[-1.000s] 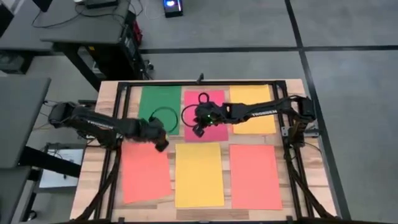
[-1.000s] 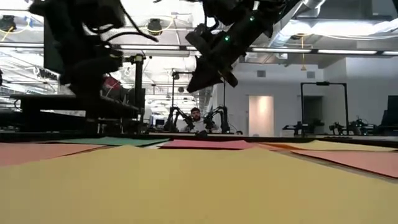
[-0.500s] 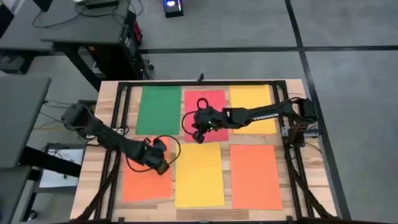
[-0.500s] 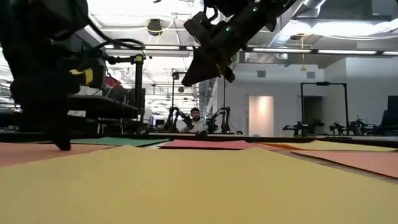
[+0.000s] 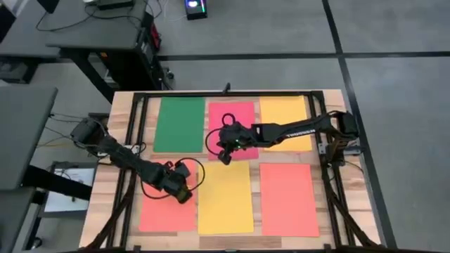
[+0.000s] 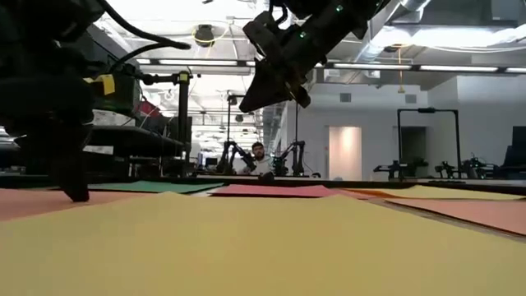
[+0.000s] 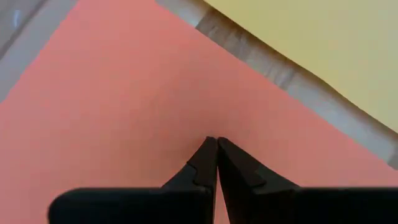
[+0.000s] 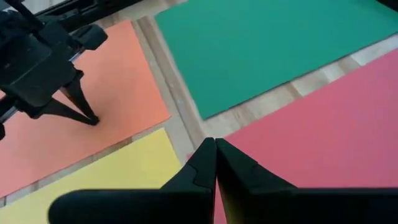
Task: Organize paper
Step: Stack the yellow paper on top of the yellow paper
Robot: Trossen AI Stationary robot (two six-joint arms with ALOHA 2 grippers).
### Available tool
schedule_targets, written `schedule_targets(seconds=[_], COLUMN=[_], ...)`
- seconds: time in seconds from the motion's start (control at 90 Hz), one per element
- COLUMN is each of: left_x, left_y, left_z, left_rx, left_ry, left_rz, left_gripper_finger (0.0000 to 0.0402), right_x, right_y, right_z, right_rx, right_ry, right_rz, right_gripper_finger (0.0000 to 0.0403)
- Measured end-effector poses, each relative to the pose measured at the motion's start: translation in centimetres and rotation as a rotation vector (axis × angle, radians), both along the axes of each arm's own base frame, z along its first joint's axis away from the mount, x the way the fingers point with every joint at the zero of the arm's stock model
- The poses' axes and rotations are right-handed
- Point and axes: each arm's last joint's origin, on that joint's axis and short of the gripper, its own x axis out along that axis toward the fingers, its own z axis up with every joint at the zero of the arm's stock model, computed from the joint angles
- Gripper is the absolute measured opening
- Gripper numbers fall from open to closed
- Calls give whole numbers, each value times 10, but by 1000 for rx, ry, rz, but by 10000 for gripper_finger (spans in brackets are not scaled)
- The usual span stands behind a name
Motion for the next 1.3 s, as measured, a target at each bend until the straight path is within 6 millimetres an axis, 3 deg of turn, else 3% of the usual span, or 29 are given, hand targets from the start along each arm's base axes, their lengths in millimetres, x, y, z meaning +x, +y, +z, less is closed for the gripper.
schedule_targets(seconds=[0.222,0.522,0.822,1.022,1.3], left_x=[-1,-11,-10,-1,28], left_y=[0,7,8,9,26], left_z=[3,23,28,33,46], left_rx=[-4,8,32,113,199], left_ry=[-9,-54,-102,-223,-402], left_rz=[-2,21,22,16,-63], left_gripper_finger=[0,0,0,0,0], right_x=[0,-1,-13,-44,-136], right_y=[0,-1,1,15,27], right_z=[0,2,27,27,-24], right_rx=[8,-12,-49,-141,-91], right_ry=[-2,-2,-31,141,208], right_rz=[-7,7,34,-96,-223], right_gripper_finger=[0,0,0,0,0])
